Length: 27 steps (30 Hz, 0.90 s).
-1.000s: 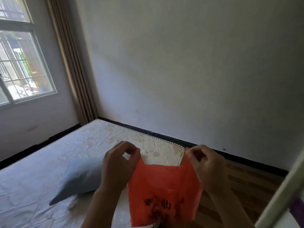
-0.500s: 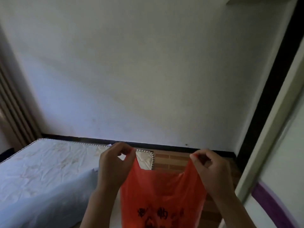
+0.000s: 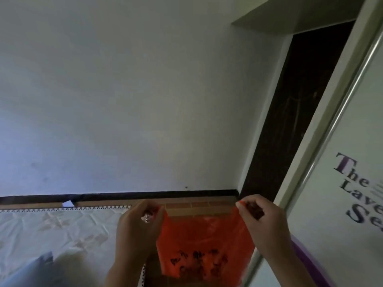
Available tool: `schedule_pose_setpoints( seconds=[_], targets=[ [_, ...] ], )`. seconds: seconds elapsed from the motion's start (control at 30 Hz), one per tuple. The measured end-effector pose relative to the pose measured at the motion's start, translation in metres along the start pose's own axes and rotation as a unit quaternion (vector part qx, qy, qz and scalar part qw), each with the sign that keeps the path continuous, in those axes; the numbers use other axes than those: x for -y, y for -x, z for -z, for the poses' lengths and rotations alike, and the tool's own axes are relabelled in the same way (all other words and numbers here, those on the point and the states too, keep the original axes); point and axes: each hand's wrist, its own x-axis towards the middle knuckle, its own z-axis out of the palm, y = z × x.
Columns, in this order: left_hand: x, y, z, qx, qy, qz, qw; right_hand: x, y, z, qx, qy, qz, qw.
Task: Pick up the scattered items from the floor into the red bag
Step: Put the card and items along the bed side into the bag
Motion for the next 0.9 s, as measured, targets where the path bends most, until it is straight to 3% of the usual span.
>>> schedule_pose_setpoints(
  seconds=[0.3,0.53,0.9],
  targets=[
    [0.04,-0.002,-0.017,0.029,0.012,0.036,0.999,-0.024,-0.006,-0.04,0.062,0.039,0.0,0.997],
    [0.04,-0.028,-0.046,0.024,-0.007,0.044,0.999,-0.064,-0.049,-0.065,0.058,0.005,-0.01,0.998],
    [0.017,-0.113,-0.183,0.043,-0.056,0.007,0.998,-0.184,-0.139,-0.065,0.042,-0.04,-0.047,0.997]
  ],
)
